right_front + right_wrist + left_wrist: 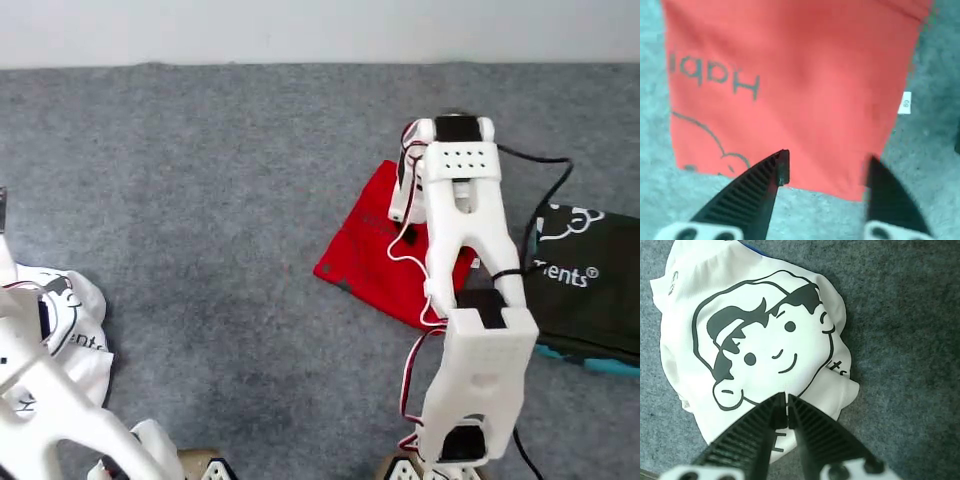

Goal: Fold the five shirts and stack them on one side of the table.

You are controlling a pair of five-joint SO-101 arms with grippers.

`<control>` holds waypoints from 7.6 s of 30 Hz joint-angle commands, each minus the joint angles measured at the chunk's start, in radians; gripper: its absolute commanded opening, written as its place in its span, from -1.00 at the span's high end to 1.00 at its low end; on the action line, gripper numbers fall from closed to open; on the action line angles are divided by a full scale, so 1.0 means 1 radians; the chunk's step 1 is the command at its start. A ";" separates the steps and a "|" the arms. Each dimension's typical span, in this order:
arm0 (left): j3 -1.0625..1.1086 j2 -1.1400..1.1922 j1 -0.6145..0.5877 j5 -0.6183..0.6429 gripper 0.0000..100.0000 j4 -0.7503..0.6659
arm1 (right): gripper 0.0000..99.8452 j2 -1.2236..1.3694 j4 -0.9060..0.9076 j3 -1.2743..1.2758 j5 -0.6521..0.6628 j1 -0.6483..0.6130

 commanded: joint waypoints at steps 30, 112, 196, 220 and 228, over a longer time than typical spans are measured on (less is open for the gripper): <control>-0.013 -0.026 -0.005 -0.006 0.97 -0.011 | 0.98 0.318 -0.183 -0.023 0.086 0.021; -0.015 -0.026 0.002 -0.006 0.97 0.017 | 0.54 -0.165 -0.148 -0.330 1.053 0.846; 0.716 -0.219 0.003 -0.483 0.98 -0.540 | 0.98 -0.812 0.053 0.606 0.997 0.604; -0.209 -0.198 0.795 0.230 0.97 -0.324 | 0.98 -0.814 0.053 0.606 0.997 0.604; -0.372 0.118 1.125 0.350 0.97 -0.368 | 0.98 -0.816 0.053 0.606 0.997 0.599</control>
